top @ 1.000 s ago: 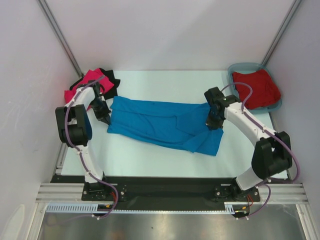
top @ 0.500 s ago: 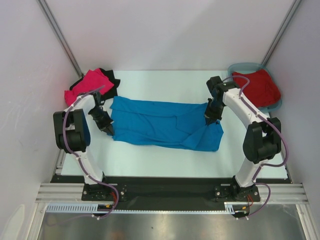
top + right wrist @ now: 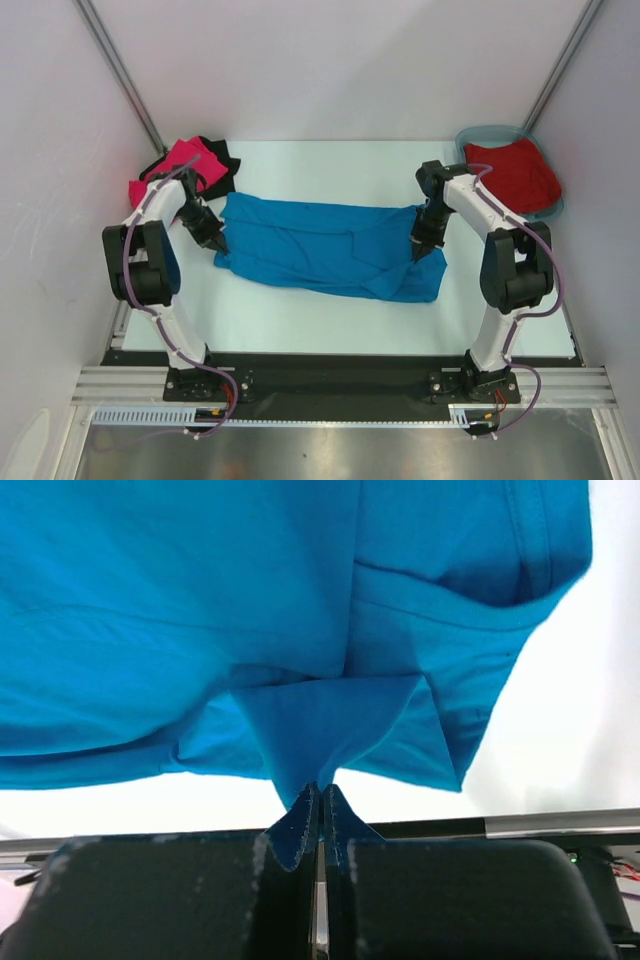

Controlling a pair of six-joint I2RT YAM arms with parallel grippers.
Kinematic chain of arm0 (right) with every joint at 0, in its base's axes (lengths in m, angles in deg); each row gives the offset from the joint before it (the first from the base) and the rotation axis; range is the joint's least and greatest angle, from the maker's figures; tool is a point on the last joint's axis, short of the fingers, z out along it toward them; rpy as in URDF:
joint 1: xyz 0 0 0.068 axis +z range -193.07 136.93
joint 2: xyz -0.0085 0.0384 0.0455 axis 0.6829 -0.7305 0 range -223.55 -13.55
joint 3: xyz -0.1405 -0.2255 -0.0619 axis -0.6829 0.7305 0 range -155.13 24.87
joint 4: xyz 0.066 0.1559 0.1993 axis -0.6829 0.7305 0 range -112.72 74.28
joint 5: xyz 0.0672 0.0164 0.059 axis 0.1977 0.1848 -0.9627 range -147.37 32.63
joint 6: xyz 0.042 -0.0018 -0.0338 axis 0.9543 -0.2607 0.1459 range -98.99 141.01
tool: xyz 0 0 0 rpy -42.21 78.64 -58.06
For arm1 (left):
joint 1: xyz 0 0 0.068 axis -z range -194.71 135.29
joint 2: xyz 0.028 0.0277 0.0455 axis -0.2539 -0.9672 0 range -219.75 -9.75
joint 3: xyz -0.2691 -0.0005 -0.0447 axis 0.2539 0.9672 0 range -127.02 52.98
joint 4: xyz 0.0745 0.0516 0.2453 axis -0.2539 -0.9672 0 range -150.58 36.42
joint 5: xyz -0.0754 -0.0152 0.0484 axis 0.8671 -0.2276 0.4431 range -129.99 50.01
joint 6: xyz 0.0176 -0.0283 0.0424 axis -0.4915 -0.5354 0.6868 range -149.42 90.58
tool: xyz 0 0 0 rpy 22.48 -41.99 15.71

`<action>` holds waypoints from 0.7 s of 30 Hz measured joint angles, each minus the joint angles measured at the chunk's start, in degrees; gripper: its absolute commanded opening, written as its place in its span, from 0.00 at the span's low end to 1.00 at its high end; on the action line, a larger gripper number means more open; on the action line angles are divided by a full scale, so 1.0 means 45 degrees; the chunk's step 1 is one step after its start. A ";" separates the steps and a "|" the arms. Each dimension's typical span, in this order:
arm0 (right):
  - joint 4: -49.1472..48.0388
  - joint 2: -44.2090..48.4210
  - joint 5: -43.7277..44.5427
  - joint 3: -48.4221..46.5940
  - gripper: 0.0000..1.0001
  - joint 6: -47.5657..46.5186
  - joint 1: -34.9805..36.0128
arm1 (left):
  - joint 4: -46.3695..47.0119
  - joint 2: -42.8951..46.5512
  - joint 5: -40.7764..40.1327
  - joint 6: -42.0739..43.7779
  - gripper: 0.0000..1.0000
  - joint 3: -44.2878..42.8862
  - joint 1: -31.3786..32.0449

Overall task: Fold and stack the t-shirts
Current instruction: Fold the tshirt

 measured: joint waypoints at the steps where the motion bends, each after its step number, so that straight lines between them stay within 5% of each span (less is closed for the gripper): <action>1: 0.0000 -0.0097 -0.0039 -0.0010 0.00 -0.0073 -0.0053 | 0.0024 -0.0034 0.0000 -0.0083 0.00 -0.0262 0.0029; 21: -0.0306 -0.1141 -0.0466 -0.0481 0.00 -0.1477 -0.1156 | 0.0257 0.0311 0.1064 -0.1341 0.00 0.0884 0.0709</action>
